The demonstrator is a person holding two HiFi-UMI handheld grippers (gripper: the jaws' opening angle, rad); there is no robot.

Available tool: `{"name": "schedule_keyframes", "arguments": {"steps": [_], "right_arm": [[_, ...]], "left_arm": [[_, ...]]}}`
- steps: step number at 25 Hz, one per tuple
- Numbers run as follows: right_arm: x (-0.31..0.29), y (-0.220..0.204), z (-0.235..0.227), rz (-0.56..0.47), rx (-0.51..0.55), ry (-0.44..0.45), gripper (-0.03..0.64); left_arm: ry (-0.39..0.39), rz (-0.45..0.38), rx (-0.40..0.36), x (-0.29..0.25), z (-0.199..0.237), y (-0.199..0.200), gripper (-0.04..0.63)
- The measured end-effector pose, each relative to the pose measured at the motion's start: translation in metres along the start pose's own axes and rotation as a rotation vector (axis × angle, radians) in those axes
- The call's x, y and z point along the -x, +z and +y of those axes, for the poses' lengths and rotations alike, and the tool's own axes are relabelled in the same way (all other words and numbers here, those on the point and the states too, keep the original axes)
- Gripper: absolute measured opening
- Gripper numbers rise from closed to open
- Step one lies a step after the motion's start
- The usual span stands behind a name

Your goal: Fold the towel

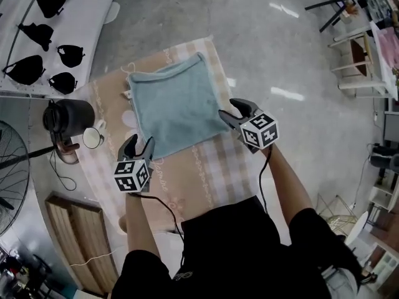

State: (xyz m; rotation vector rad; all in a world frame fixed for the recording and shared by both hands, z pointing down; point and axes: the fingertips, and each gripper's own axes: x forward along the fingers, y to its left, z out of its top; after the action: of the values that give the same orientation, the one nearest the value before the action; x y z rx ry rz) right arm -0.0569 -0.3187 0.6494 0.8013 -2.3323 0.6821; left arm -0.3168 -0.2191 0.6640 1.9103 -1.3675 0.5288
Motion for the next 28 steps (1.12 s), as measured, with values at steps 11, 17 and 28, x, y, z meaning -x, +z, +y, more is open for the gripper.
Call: {"name": "schedule_keyframes", "arguments": {"steps": [11, 17, 28], "right_arm": [[0.025, -0.069, 0.049, 0.010, -0.066, 0.111, 0.213], [0.021, -0.086, 0.053, 0.038, -0.053, 0.097, 0.213], [0.019, -0.108, 0.039, 0.110, 0.027, -0.045, 0.213]], "left_arm": [[0.004, 0.044, 0.092, 0.027, -0.020, -0.070, 0.227], [0.016, 0.052, 0.064, 0.024, -0.031, -0.077, 0.227], [0.054, 0.081, 0.091, 0.009, -0.035, -0.093, 0.160]]}}
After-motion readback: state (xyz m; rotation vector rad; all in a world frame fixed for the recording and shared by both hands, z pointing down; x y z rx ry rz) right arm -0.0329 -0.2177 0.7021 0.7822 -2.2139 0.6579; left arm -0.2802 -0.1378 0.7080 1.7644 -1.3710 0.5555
